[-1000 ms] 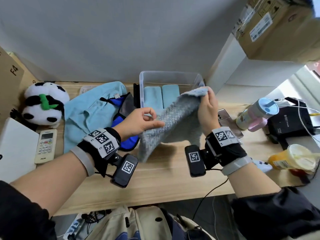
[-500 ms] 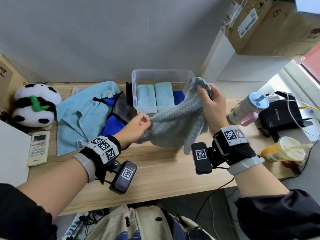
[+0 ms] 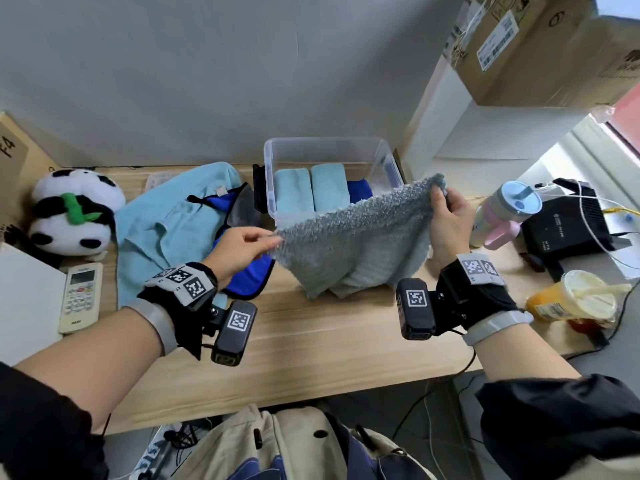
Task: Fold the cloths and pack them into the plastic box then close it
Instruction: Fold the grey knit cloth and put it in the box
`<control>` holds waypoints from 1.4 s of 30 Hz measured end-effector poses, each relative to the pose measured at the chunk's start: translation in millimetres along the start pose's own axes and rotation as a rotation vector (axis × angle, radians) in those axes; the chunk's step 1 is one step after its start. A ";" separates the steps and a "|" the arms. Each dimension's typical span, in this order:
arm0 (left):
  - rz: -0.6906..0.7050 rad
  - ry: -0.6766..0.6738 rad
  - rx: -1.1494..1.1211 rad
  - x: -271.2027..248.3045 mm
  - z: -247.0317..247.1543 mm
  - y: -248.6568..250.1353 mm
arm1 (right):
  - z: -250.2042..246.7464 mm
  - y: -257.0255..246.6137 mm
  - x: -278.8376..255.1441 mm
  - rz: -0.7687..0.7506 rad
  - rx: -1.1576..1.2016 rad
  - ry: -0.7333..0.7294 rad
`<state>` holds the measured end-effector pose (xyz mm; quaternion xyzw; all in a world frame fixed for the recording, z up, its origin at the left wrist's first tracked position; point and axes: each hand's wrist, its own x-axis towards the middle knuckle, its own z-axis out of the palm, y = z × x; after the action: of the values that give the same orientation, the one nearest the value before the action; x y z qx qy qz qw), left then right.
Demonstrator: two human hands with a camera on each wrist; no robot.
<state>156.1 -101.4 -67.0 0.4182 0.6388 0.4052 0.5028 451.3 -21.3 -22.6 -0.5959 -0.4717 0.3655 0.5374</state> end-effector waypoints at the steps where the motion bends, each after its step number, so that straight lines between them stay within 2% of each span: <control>1: 0.015 0.045 -0.059 2.4 -0.6 5.4 | -0.9 2.0 2.8 -0.001 -0.012 -0.007; 5: 0.072 0.104 -0.327 13.9 -6.8 38.4 | -4.1 -6.8 11.3 0.021 0.113 -0.036; 8: 0.123 0.057 -0.524 15.3 -8.8 64.8 | -7.9 -20.8 11.9 0.059 0.274 -0.062; 10: 0.146 0.028 -0.566 14.4 -8.5 72.1 | -12.7 -23.6 10.5 0.086 0.343 -0.107; 13: 0.083 0.017 -0.493 11.5 -7.3 58.4 | -22.1 -15.9 -0.3 0.185 0.374 -0.203; 15: 0.012 -0.004 -0.422 10.4 -5.9 33.5 | -27.1 1.8 -13.4 0.270 0.312 -0.261; 18: -0.109 -0.015 -0.281 3.7 -2.1 -15.2 | -31.9 53.1 -35.2 0.477 0.156 -0.309; 21: -0.162 -0.033 -0.061 -8.1 2.0 -64.9 | -36.2 101.3 -60.2 0.668 0.001 -0.366; 26: -0.278 -0.110 0.136 -24.2 11.1 -113.4 | -49.5 167.1 -97.1 0.857 -0.172 -0.414; 30: -0.367 -0.102 0.240 -25.1 12.2 -132.8 | -47.3 180.0 -109.5 0.840 -0.258 -0.367; 34: -0.438 -0.161 0.107 -23.1 17.2 -132.9 | -43.7 176.9 -112.5 0.716 -0.359 -0.340; 38: -0.397 -0.101 0.216 -18.1 19.6 -136.8 | -40.2 170.2 -115.3 0.642 -0.385 -0.373; 42: -0.362 -0.015 0.217 -11.2 16.1 -135.0 | -37.3 167.1 -108.7 0.621 -0.288 -0.300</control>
<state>156.4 -153.8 -193.0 0.3510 0.7397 0.2341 0.5242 483.4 -132.3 -189.2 -0.7199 -0.3885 0.5241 0.2367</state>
